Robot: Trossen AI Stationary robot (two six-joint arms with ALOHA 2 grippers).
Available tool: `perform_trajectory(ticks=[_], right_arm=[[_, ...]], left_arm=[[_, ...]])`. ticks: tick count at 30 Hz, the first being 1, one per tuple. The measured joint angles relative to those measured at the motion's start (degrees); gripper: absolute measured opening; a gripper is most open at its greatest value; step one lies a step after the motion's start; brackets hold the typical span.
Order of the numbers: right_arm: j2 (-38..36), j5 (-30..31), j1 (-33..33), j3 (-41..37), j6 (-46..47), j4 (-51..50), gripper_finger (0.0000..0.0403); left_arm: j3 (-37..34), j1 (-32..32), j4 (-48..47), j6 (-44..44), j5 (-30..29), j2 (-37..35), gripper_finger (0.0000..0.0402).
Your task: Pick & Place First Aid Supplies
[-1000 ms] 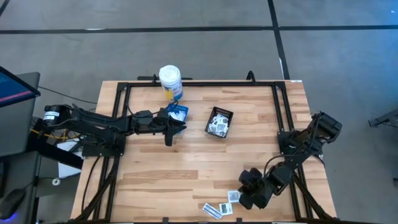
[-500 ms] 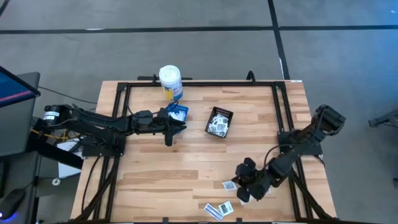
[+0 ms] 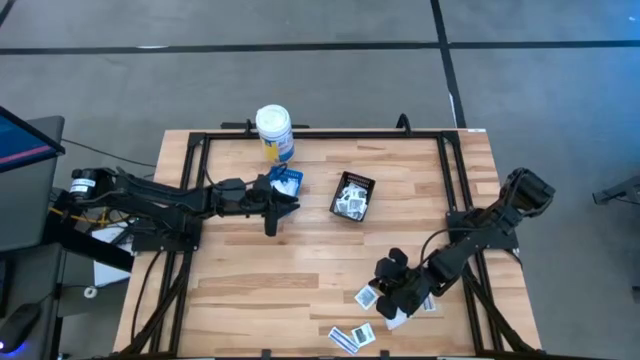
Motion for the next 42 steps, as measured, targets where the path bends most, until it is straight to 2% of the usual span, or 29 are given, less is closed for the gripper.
perform_trajectory(ticks=[5, 11, 14, 21, 27, 31, 34, 39, 42], right_arm=[[0.25, -4.23, -1.58, 0.02, 2.04, -0.84, 0.0013], [3.97, -7.32, -2.77, 0.09, 1.42, 0.68, 0.0068], [6.90, -7.53, -2.65, 0.09, 0.63, 3.80, 0.0096], [12.78, -6.53, -2.15, 1.97, -9.05, 4.50, 0.0155], [18.22, -5.55, -2.10, 4.99, -13.26, 3.90, 0.0182], [19.61, -5.31, -2.24, 6.47, -13.58, 1.77, 0.0164], [18.97, -5.49, -2.26, 6.33, -13.15, 1.23, 0.0122], [18.21, -5.31, -2.90, 6.05, -13.22, 0.53, 0.0028], [18.21, -4.65, -3.81, 6.05, -13.62, 0.53, 0.0011]], left_arm=[[0.00, -0.88, -0.02, 0.00, 0.00, 0.00, 0.0108], [0.00, -1.54, -0.04, 0.00, -0.01, 0.00, 0.0108], [0.00, -1.58, -0.19, 0.00, -0.01, 0.00, 0.0108], [0.00, -1.56, -0.40, 0.00, -0.03, 0.00, 0.0108], [0.00, -1.56, -0.41, 0.00, -0.03, 0.00, 0.0108], [0.00, -1.56, -0.43, 0.00, -0.03, 0.00, 0.0108], [0.00, -1.56, -0.43, 0.01, -0.03, 0.00, 0.0108], [0.00, -1.55, -0.45, 0.00, -0.03, 0.00, 0.0108], [0.00, -1.54, -0.49, 0.00, -0.03, 0.00, 0.0108]])
